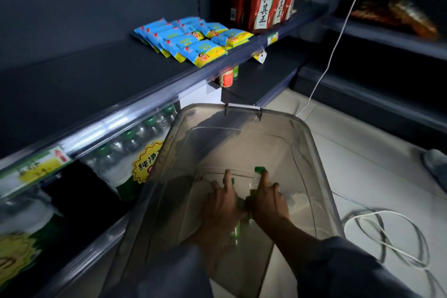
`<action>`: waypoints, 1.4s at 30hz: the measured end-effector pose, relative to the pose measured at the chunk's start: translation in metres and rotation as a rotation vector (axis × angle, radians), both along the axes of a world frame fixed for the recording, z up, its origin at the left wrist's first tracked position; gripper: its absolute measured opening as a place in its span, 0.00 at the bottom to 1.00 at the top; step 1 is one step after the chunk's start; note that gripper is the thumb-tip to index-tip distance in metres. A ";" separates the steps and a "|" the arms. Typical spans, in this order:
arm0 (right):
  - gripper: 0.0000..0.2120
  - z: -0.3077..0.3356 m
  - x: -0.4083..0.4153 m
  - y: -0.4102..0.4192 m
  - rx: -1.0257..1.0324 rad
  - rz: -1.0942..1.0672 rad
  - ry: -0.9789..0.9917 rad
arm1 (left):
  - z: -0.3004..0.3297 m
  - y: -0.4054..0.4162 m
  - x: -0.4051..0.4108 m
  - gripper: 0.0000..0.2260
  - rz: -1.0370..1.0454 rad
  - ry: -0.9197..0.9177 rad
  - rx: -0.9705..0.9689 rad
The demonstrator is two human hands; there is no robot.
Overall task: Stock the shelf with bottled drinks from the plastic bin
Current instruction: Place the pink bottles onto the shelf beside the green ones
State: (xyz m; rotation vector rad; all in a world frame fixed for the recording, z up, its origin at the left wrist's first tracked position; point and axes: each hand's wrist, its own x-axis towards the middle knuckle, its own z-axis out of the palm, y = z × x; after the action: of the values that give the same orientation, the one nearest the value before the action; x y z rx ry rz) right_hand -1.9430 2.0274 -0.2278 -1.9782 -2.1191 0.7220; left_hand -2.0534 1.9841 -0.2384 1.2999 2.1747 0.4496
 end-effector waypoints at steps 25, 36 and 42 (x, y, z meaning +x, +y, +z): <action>0.38 0.259 -0.159 -0.163 0.653 0.330 0.484 | 0.318 -0.191 -0.176 0.35 0.066 0.434 0.746; 0.35 0.282 -0.303 -0.255 0.563 0.577 0.609 | 0.349 -0.299 -0.318 0.36 0.279 0.673 0.551; 0.33 0.268 -0.346 -0.264 0.506 0.612 0.651 | 0.340 -0.301 -0.370 0.37 0.249 0.655 0.462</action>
State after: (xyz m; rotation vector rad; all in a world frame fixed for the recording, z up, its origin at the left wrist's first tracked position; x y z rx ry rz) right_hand -2.2887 1.7631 0.0403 -0.7021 -2.1573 0.6831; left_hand -2.4229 1.6836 0.1019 1.5830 2.9223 0.7366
